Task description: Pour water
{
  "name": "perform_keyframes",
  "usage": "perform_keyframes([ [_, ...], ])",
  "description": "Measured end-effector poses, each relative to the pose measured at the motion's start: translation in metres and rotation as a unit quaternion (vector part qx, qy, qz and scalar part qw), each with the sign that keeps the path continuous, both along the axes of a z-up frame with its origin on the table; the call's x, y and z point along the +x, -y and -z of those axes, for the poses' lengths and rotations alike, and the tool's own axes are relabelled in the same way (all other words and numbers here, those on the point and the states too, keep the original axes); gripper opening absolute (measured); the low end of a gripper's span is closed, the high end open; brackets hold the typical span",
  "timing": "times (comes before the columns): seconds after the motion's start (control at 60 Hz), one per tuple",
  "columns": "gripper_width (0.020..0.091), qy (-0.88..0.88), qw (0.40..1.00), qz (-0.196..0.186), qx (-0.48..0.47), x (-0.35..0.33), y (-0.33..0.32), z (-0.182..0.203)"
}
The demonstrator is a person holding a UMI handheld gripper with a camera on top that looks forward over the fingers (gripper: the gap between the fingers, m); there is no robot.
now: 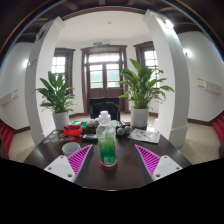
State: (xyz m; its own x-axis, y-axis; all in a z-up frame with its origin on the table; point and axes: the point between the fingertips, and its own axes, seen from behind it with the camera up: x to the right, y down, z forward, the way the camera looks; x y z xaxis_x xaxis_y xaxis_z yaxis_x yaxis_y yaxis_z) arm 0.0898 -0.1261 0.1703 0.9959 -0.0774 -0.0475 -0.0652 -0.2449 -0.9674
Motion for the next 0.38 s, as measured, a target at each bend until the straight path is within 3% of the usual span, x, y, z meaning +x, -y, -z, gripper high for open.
perform_keyframes([
  [0.383,0.0834,0.018,1.000,0.000,0.024,-0.005,0.022,-0.027],
])
